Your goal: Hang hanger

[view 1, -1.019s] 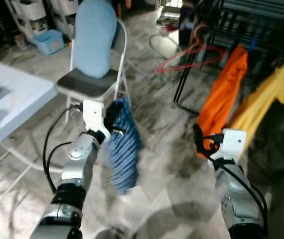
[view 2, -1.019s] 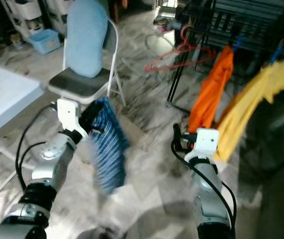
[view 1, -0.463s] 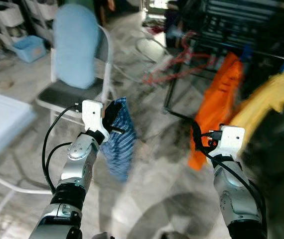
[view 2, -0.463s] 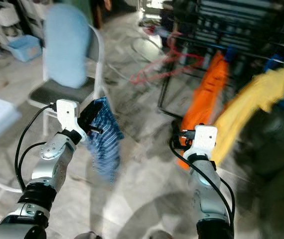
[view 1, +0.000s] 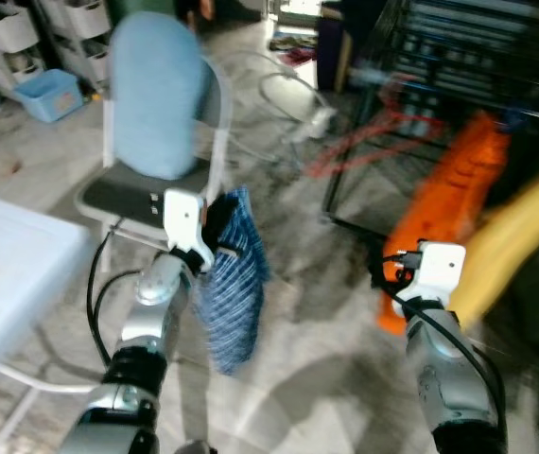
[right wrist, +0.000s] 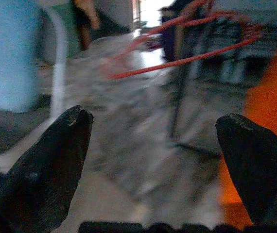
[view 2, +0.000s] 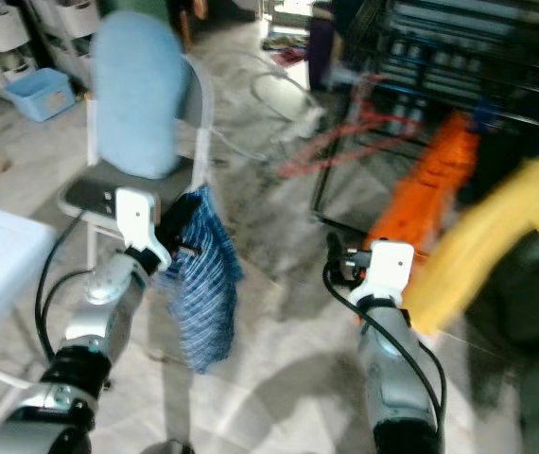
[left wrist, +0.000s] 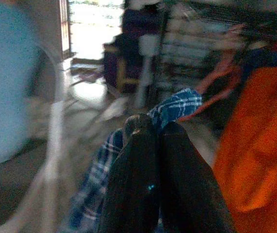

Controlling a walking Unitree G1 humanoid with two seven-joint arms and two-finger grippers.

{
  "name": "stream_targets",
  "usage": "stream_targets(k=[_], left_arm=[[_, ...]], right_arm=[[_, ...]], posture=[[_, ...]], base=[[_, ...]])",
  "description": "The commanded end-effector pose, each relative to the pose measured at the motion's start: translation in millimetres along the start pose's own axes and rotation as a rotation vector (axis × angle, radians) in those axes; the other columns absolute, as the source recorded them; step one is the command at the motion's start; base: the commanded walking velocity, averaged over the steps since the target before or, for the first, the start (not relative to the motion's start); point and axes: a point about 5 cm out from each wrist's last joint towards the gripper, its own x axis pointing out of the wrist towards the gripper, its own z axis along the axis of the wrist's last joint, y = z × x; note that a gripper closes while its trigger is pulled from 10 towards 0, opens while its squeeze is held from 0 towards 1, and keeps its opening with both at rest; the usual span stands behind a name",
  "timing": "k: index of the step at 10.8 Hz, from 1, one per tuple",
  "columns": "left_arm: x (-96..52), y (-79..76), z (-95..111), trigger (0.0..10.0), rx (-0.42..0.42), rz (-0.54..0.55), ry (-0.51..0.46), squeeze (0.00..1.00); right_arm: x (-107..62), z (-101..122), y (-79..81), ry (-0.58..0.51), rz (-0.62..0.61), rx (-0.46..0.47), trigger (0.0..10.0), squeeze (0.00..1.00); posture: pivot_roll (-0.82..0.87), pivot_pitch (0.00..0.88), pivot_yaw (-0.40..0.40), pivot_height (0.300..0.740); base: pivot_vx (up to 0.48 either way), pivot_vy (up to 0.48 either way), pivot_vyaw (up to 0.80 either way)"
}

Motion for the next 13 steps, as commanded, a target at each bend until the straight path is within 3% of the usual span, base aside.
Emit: stream_targets(k=[1,3,6,9,13], left_arm=[[1.4,-1.4,0.7,10.0,0.0,-0.01,-0.003,0.0],[-0.3,-0.9,-2.2,10.0,0.01,0.012,-0.002,0.0],[-6.0,2.4,-10.9,10.0,-0.058,0.016,0.005,0.0],[-6.0,-8.1,-18.9,10.0,-0.083,0.001,0.014,0.0],[2.3,-10.7,-14.2,10.0,-0.075,-0.02,-0.002,0.0]], right_arm=[[-0.7,3.0,-2.2,-0.013,-0.007,-0.01,10.0,0.0],[-1.6,2.0,-2.3,-0.015,-0.011,-0.008,10.0,0.0],[2.4,3.0,2.8,-0.024,0.007,-0.01,10.0,0.0],[10.8,7.6,6.5,-0.034,0.02,-0.011,10.0,0.0],[13.8,9.1,15.3,-0.048,0.057,-0.04,10.0,0.0]], posture=[[-0.05,0.125,-0.009,0.74],[-0.06,0.106,-0.008,0.74],[-0.06,0.056,-0.011,0.74],[-0.06,0.026,-0.016,0.74],[-0.06,0.023,-0.017,0.74]], base=[[0.349,0.33,0.0],[0.174,0.165,0.0],[0.0,0.0,0.0],[0.397,0.0,-0.62],[0.475,0.0,0.0]])
